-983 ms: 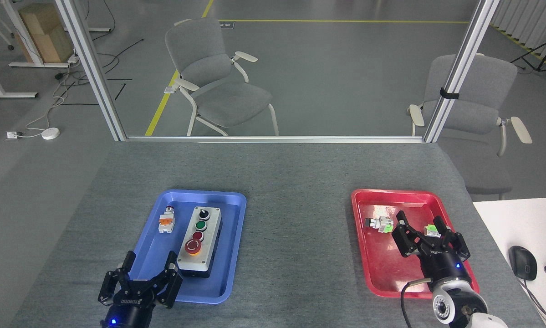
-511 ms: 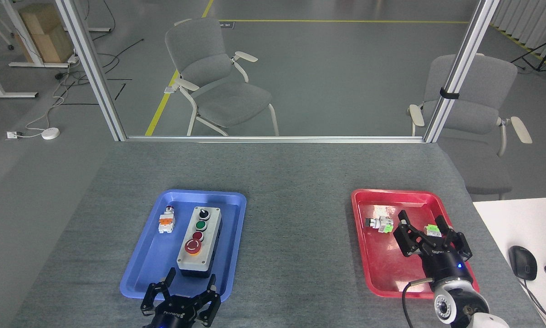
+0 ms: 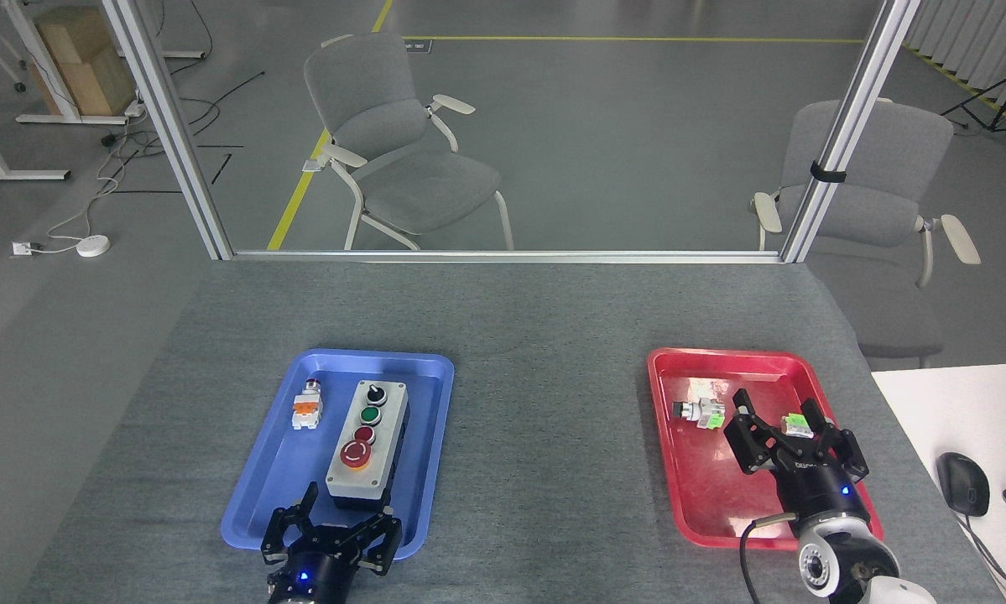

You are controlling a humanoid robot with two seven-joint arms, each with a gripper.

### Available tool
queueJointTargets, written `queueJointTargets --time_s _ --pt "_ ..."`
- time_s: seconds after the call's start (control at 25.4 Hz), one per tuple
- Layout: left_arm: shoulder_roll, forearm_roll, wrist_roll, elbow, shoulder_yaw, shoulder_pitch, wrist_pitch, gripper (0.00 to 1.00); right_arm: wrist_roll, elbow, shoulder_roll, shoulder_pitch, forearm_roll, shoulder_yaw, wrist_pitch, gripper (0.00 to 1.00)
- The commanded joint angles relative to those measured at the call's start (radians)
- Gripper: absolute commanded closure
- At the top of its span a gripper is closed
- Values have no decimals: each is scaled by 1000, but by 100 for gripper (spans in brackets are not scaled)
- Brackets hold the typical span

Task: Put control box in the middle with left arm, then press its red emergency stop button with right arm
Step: 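Move the left gripper to the grey control box and close around it, then lift the grey control box with the left gripper out of the blue tray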

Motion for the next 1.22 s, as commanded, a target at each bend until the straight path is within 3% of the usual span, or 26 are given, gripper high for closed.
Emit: queueJointTargets --time_s 0.0,0.28,0.75,1.18 --pt "0 -1 -1 27 0 -16 20 1 0 0 1 1 0 0 1 1" --pt "-1 1 -1 60 0 -42 21 1 0 2 3 1 1 0 1 1" --pt "-37 7 0 304 0 -200 55 1 0 9 3 1 1 0 1 1" --pt "-49 13 8 333 -1 -244 51 1 0 10 1 0 1 2 0 1"
